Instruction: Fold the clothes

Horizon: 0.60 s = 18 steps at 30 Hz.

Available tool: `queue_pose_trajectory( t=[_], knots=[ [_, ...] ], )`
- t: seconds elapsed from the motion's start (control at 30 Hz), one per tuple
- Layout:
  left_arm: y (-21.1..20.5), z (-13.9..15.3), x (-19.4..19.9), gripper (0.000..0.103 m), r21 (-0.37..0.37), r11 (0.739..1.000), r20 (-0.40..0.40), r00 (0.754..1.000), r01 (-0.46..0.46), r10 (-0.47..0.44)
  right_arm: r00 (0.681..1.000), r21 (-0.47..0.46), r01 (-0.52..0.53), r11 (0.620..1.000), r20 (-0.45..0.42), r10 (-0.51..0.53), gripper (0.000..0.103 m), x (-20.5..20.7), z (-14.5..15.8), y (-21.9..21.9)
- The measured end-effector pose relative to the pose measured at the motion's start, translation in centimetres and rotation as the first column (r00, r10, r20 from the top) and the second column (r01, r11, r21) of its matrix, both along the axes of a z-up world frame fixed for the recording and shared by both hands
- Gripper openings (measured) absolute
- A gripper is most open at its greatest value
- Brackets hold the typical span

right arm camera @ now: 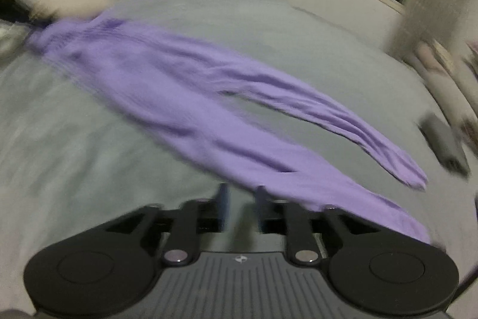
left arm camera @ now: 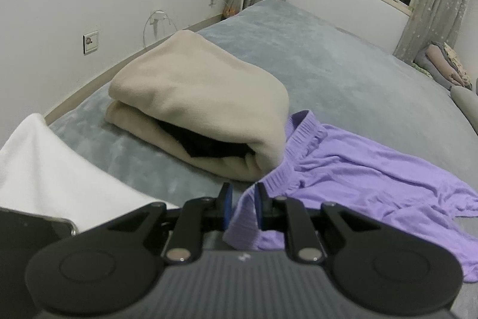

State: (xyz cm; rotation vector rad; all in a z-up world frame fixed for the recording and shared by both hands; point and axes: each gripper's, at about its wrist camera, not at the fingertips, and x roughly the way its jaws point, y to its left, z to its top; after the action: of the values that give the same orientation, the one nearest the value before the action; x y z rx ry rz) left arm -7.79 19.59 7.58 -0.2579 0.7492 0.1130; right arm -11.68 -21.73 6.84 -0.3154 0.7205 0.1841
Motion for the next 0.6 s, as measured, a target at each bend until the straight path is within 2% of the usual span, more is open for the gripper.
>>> queue_pose_trajectory(
  t=[0.1,0.17,0.2,0.33,0.43,0.5,0.53,0.57,0.6],
  knots=[
    [-0.2,0.0,0.0,0.015,0.007,1.000,0.001,1.000,0.006,-0.006,0.993,0.075,0.115,0.990,-0.005,-0.115,0.051,1.3,0.2,-1.8],
    [-0.5,-0.1,0.1,0.022,0.006,1.000,0.003,1.000,0.017,-0.017,0.979,0.112,0.203,0.973,-0.018,-0.202,0.058,2.3,0.2,-3.0],
    [-0.6,-0.1,0.0,0.023,0.005,1.000,0.005,1.000,0.019,-0.019,0.970,0.131,0.242,0.961,-0.025,-0.241,0.059,2.7,0.2,-3.7],
    [-1.9,-0.2,0.0,0.028,0.048,0.997,0.011,0.998,0.054,-0.055,0.916,0.224,0.400,0.889,-0.077,-0.393,0.059,4.0,0.1,-7.0],
    [-2.9,-0.6,0.4,0.034,0.109,0.991,-0.005,0.997,0.074,-0.074,0.839,0.275,0.543,0.793,-0.138,-0.526,0.060,4.4,-0.3,-10.1],
    [-3.4,-1.1,0.7,0.034,0.130,0.988,-0.025,0.996,0.083,-0.080,0.809,0.285,0.586,0.758,-0.151,-0.569,0.060,4.5,-0.6,-11.4],
    [-3.7,-1.3,0.8,0.032,0.140,0.986,-0.036,0.996,0.087,-0.083,0.797,0.289,0.602,0.745,-0.156,-0.583,0.060,4.6,-0.7,-11.9],
    [-3.9,-1.6,0.9,0.023,0.149,0.985,-0.046,0.995,0.091,-0.085,0.800,0.289,0.598,0.747,-0.155,-0.580,0.059,4.8,-0.7,-11.9],
    [-3.9,-1.7,0.9,0.019,0.155,0.984,-0.050,0.996,0.085,-0.079,0.804,0.271,0.593,0.759,-0.146,-0.576,0.050,4.9,-0.9,-11.7]
  ],
)
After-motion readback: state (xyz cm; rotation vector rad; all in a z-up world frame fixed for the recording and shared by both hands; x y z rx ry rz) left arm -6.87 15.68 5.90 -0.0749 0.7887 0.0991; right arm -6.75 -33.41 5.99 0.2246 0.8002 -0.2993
